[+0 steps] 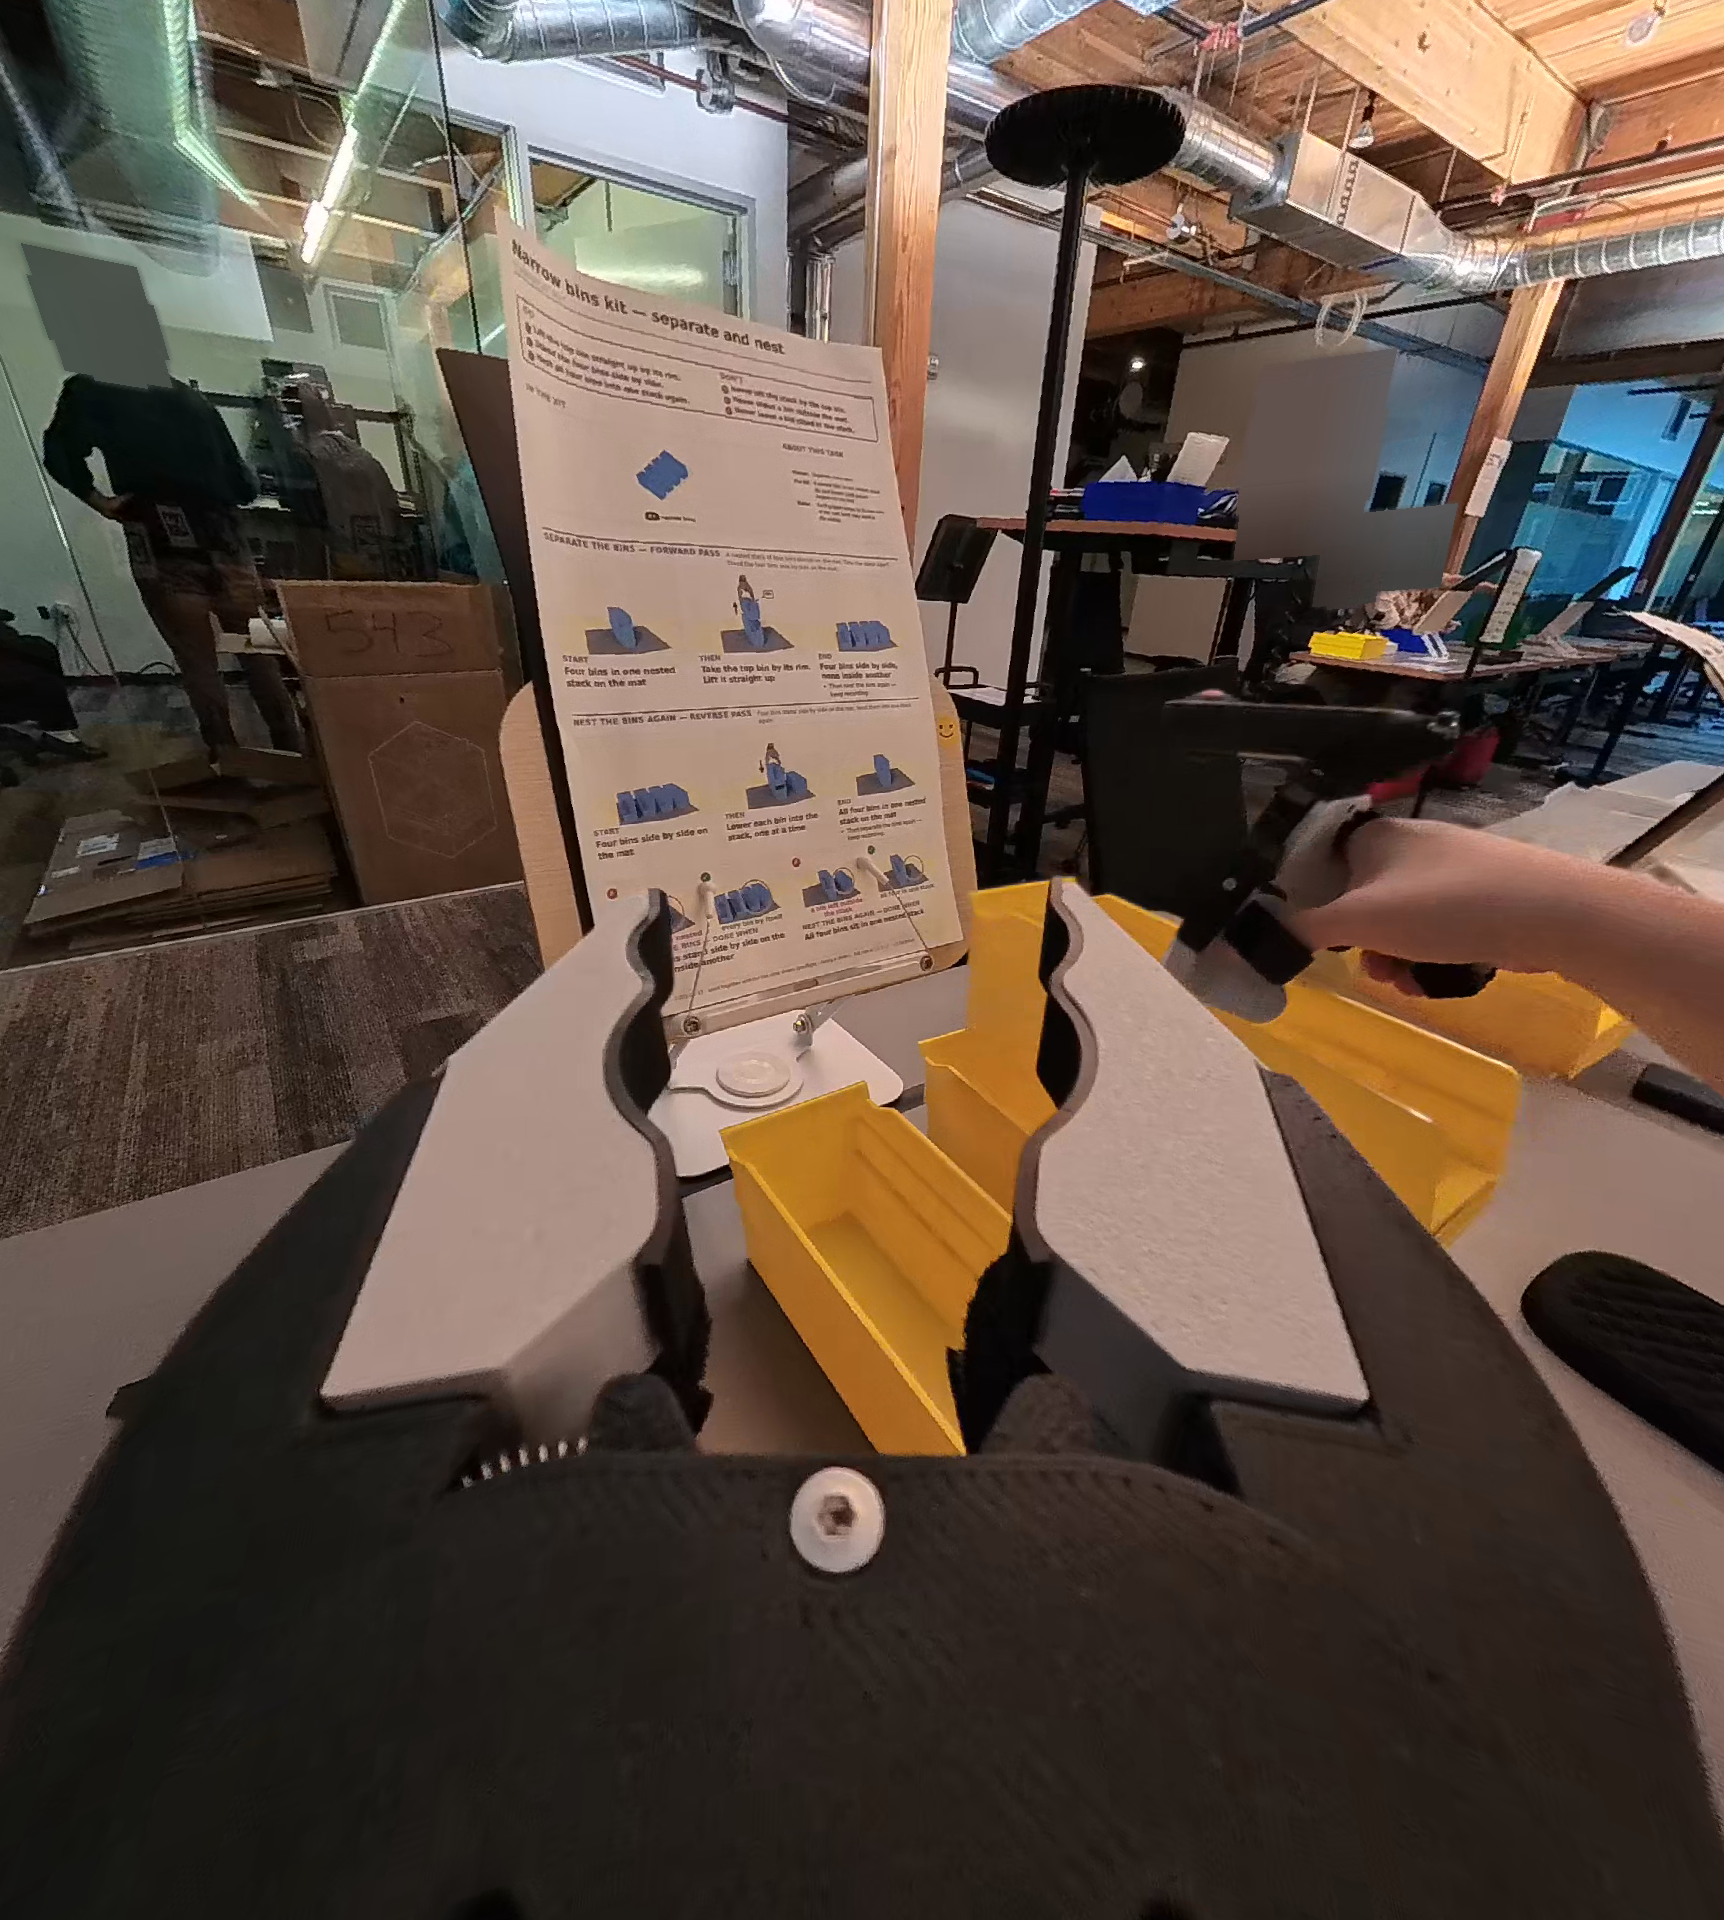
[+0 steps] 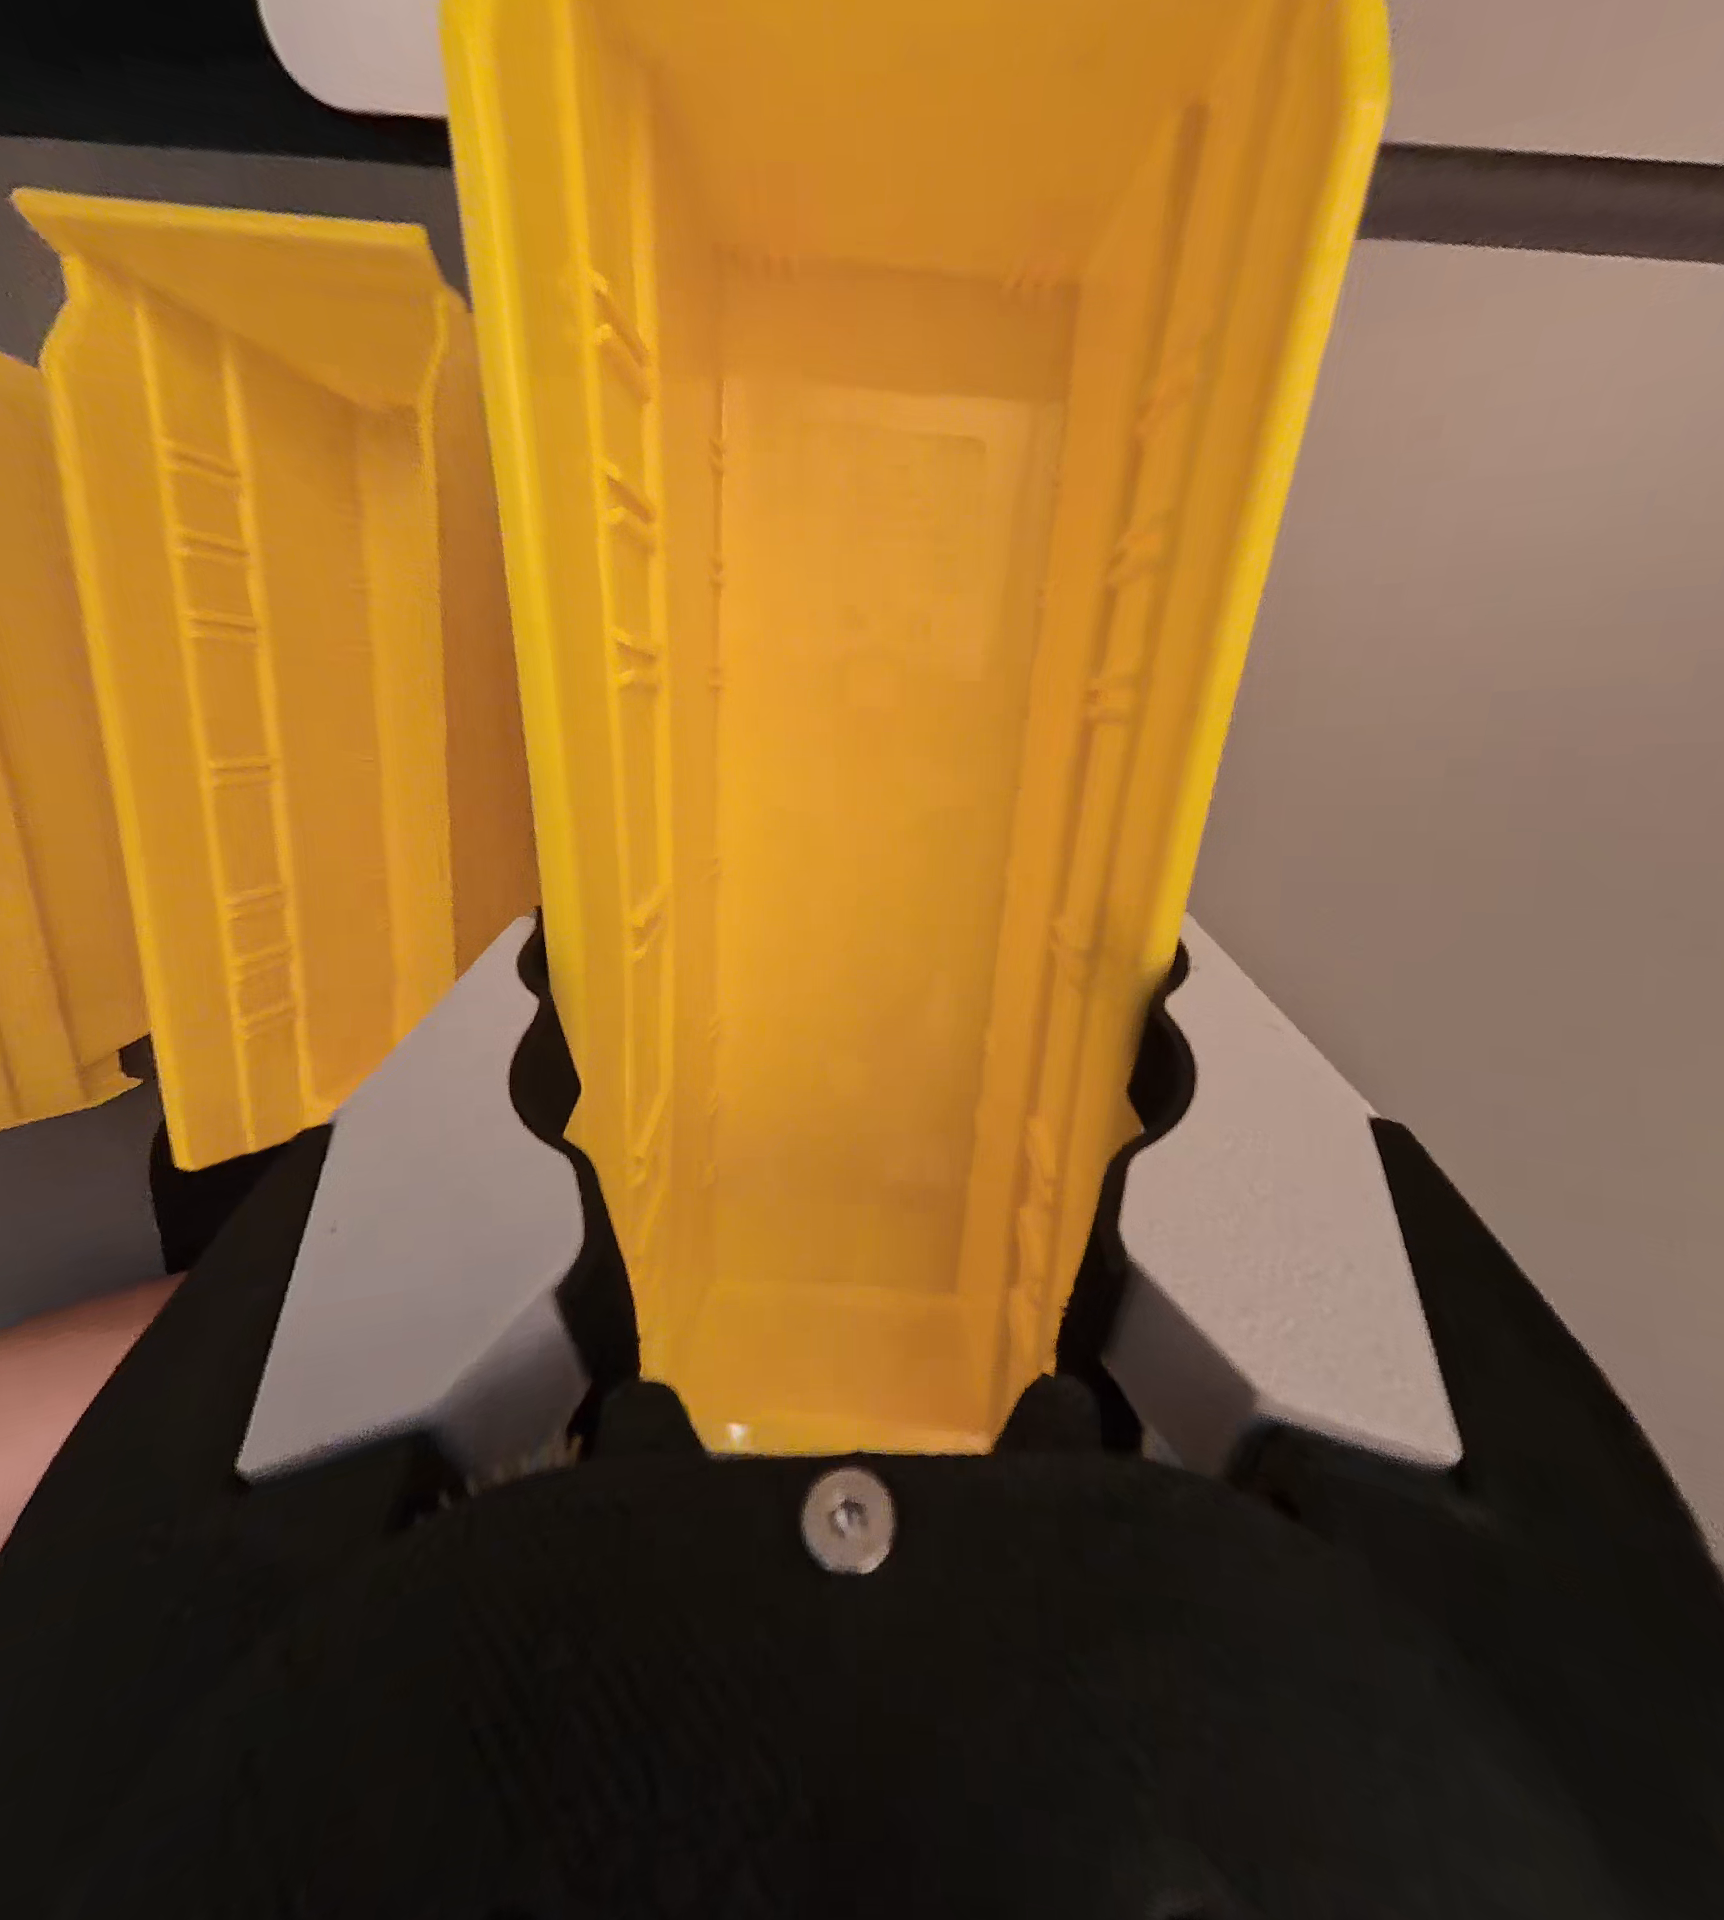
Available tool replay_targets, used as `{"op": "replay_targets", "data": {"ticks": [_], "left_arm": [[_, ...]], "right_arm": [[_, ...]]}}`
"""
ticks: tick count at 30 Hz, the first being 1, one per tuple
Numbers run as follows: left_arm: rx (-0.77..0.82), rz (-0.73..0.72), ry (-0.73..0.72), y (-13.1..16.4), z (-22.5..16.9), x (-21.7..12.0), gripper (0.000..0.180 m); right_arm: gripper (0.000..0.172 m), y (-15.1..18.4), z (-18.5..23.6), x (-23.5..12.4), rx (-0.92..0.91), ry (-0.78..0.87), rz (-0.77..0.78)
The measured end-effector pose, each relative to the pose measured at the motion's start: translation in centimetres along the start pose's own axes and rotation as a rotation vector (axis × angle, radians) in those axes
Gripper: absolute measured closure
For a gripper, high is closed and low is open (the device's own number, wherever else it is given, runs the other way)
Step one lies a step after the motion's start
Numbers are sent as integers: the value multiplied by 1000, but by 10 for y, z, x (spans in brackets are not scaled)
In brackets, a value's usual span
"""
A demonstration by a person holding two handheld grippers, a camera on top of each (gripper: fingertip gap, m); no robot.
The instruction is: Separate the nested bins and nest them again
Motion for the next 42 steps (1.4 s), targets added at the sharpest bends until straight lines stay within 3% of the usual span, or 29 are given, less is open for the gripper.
{"op": "replay_targets", "data": {"ticks": [9,23,29,34,42], "left_arm": [[-3,33,19,4,-3,2,110],[14,67,48,8,-11,7,109],[19,74,50,9,-15,12,109],[18,59,55,7,-23,18,106],[61,-88,83,-7,-59,29,99]], "right_arm": [[56,-3,14,41,31,30,50],[54,4,16,79,13,71,5],[41,9,20,91,8,91,50],[31,7,25,77,-87,48,2],[30,13,4,1,-286,42,-247]]}}
Point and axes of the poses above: each gripper's, where its closed fingertips meet, x out along the fingers, y out of its underside, z = x × y across the jaws, the point moved 6 cm from there along -x, back along the fingers, and after that the axes turned 8 degrees about -x, right-handed, at the moved point
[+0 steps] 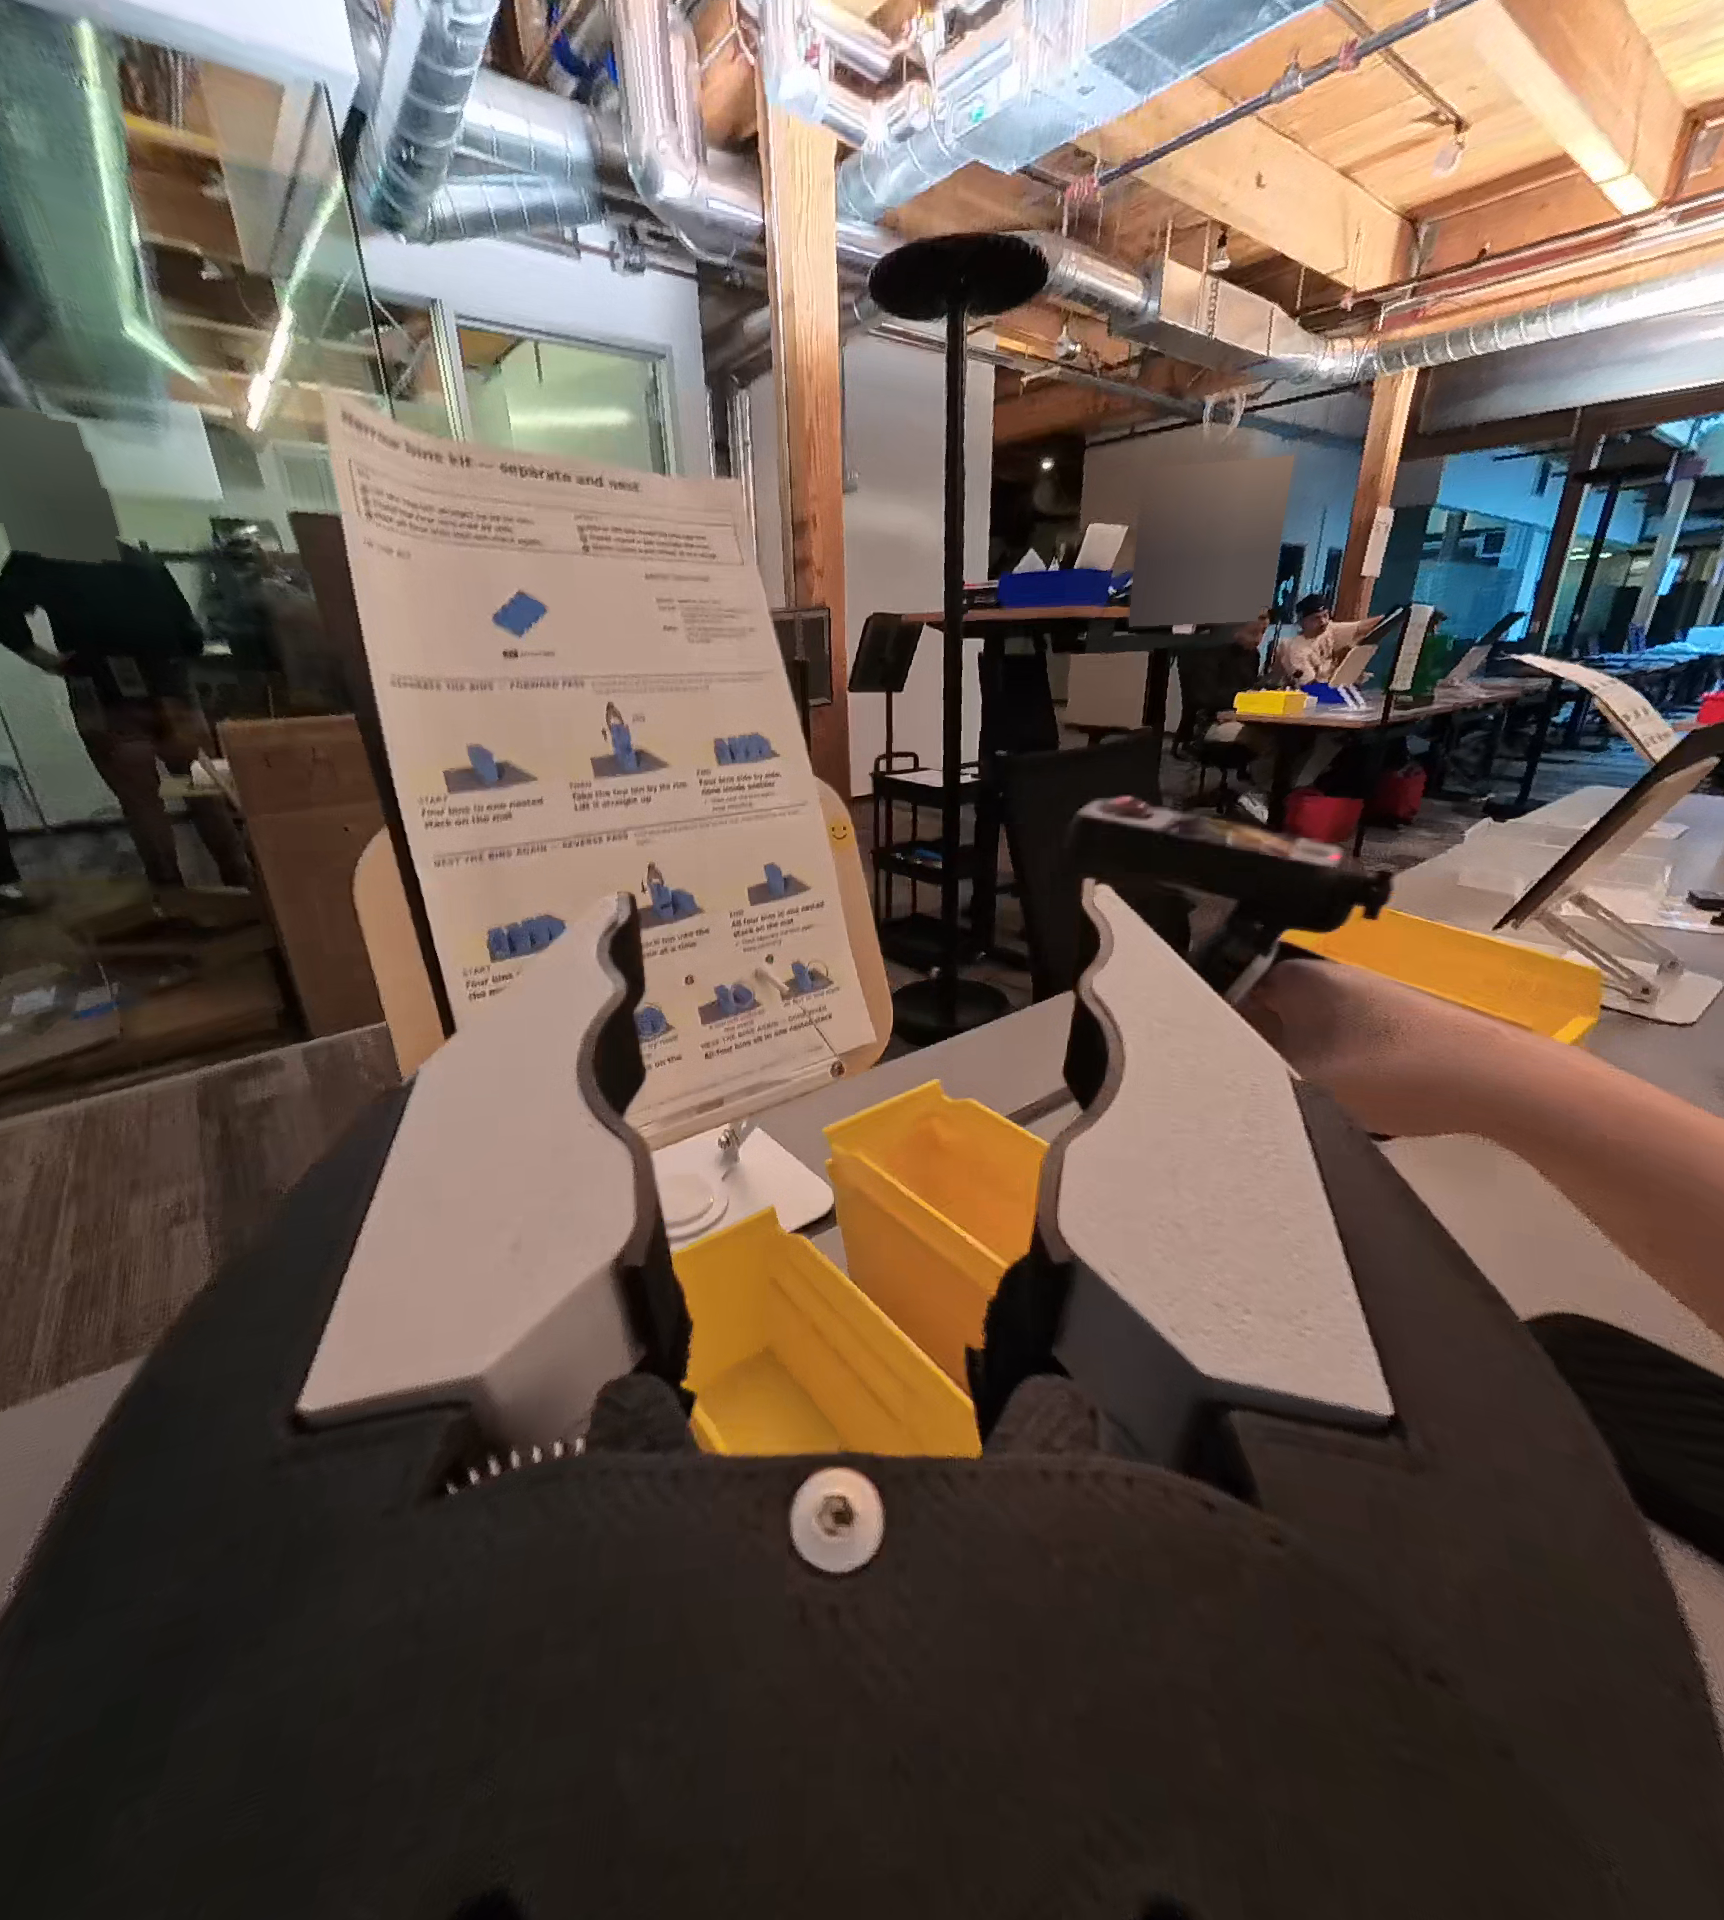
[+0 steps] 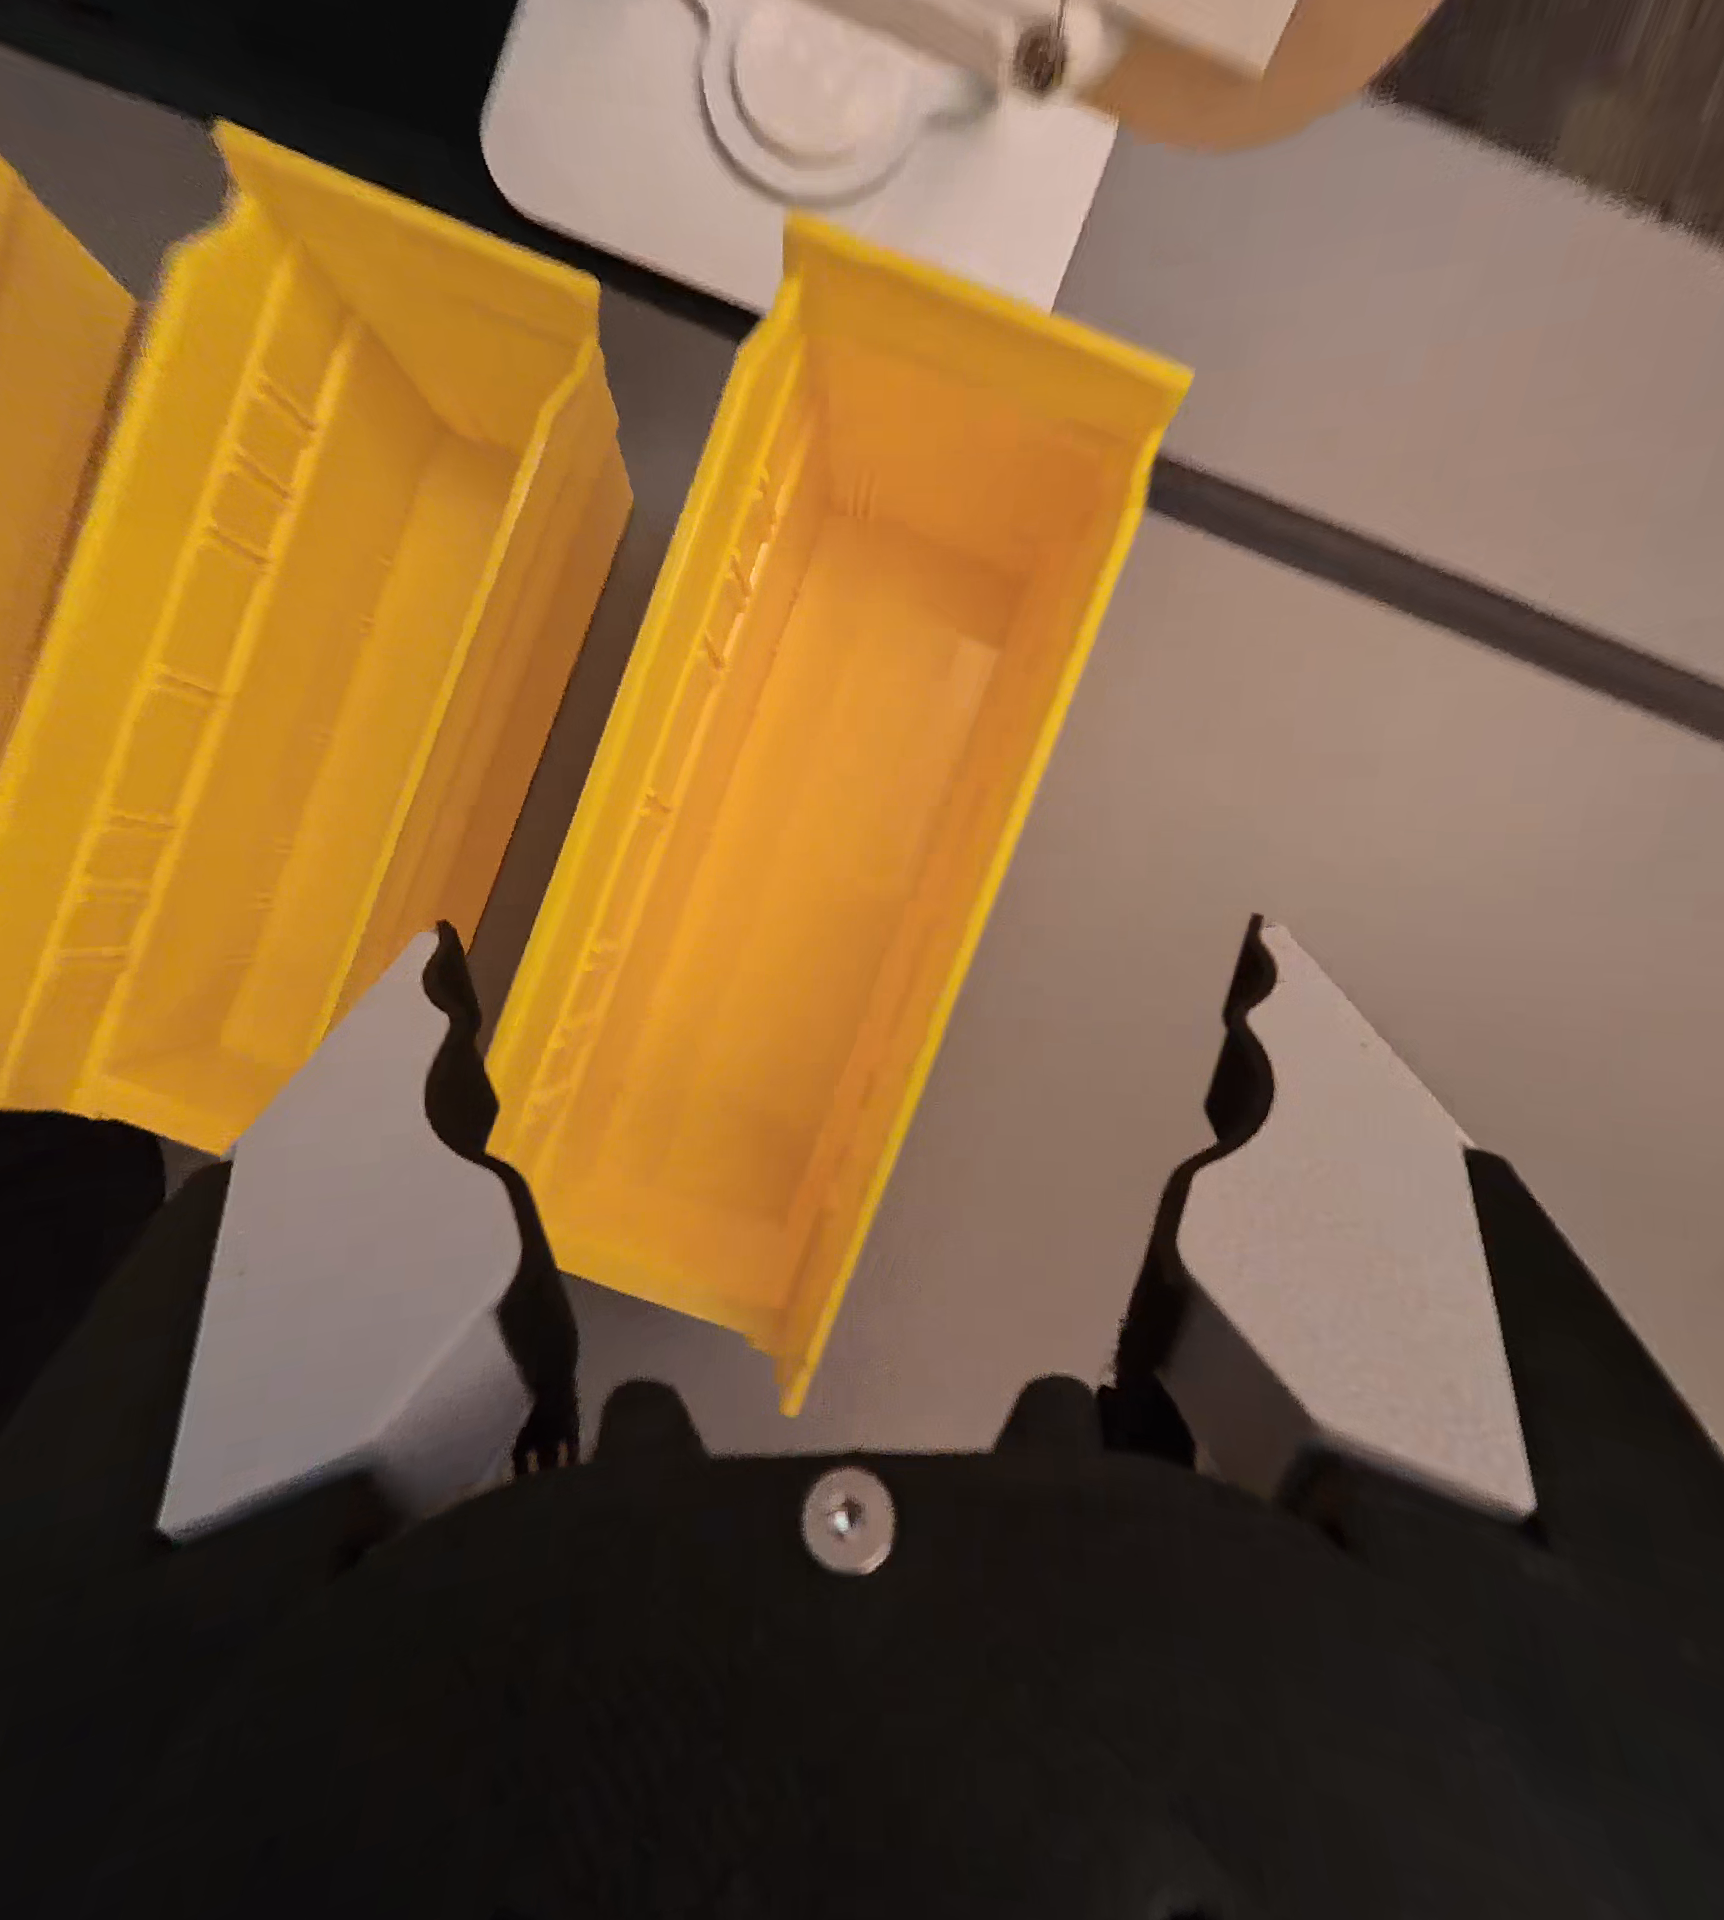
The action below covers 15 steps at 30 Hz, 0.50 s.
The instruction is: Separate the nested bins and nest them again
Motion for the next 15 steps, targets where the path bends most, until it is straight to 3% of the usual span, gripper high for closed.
{"op": "replay_targets", "data": {"ticks": [5,8,12,15], "left_arm": [[75,136,-87,17,-13,10,86],[51,249,-164,28,-12,8,88],[47,255,-264,29,-17,3,82],[93,287,-304,39,-22,11,71]], "right_arm": [[33,2,-27,-48,-115,29,-305],[35,4,-42,-81,-196,80,-558],[36,14,-57,-111,-285,98,-832],[35,22,-77,-123,-374,218,-982]]}}
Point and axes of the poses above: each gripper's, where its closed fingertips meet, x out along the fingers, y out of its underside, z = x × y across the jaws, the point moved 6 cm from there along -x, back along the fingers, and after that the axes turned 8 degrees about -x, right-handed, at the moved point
